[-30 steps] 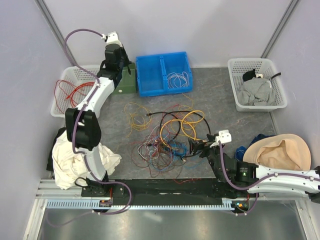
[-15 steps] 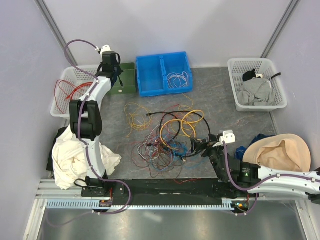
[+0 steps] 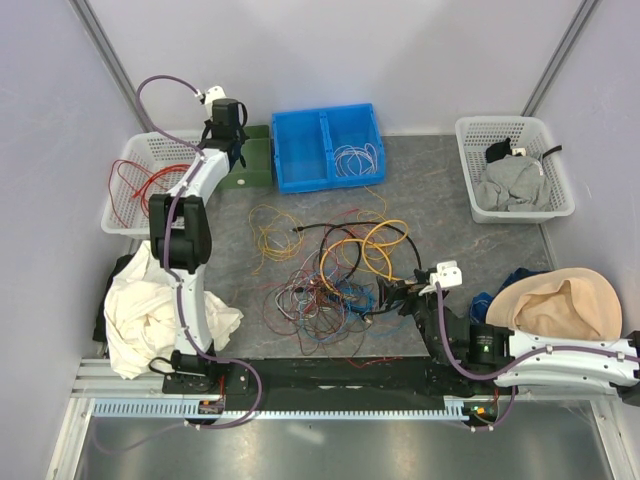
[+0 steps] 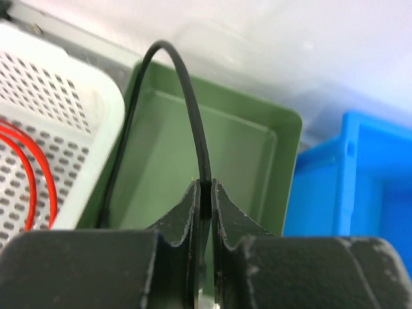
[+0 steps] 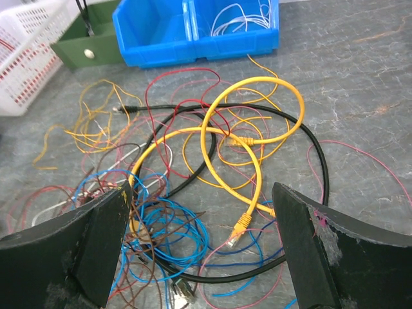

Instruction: Untangle the cables

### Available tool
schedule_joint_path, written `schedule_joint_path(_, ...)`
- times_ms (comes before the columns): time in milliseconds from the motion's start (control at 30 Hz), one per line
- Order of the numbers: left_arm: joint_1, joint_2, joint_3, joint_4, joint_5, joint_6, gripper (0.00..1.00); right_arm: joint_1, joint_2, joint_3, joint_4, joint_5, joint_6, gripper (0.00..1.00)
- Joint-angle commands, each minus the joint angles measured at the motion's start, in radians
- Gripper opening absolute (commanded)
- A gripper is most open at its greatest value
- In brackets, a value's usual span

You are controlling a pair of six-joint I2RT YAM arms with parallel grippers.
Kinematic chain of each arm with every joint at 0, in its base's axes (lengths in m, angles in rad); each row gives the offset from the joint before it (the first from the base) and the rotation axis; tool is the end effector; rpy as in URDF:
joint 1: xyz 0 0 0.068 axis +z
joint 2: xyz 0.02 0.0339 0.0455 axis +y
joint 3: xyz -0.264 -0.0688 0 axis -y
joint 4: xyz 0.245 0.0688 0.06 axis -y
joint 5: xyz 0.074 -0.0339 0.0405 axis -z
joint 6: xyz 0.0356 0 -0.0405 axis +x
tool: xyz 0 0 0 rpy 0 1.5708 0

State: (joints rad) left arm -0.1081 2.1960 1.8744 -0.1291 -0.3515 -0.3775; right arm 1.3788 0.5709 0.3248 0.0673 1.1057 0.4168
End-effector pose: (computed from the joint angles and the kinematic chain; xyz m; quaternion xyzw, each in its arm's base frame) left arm 0.5209 -0.0442 0.2603 -0.2041 0.8141 0.0180 0.5433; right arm 0.0577 0.1300 0.2387 -0.0037 0.7348 0.1755 0.6552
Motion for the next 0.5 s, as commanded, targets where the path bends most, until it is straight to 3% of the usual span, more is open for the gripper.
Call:
schedule_joint_path(0, 0.002, 0.036, 0.089, 0.023, -0.084, -0.027, 0.02, 0.003, 0.053, 0.023, 0.023, 0.026, 0.013, 0.98)
schedule_joint_path(333, -0.005, 0.102, 0.118, 0.025, -0.121, -0.034, 0.03, -0.004, 0.149, 0.026, 0.109, 0.042, -0.016, 0.98)
schedule_joint_path(400, -0.010, 0.091, 0.095, 0.025, -0.093, -0.046, 0.19, -0.006, 0.149, 0.028, 0.123, 0.037, -0.035, 0.98)
schedule_joint_path(467, -0.019, 0.073, 0.059, 0.025, -0.086, -0.054, 0.29, -0.007, 0.149, 0.030, 0.127, 0.034, -0.041, 0.98)
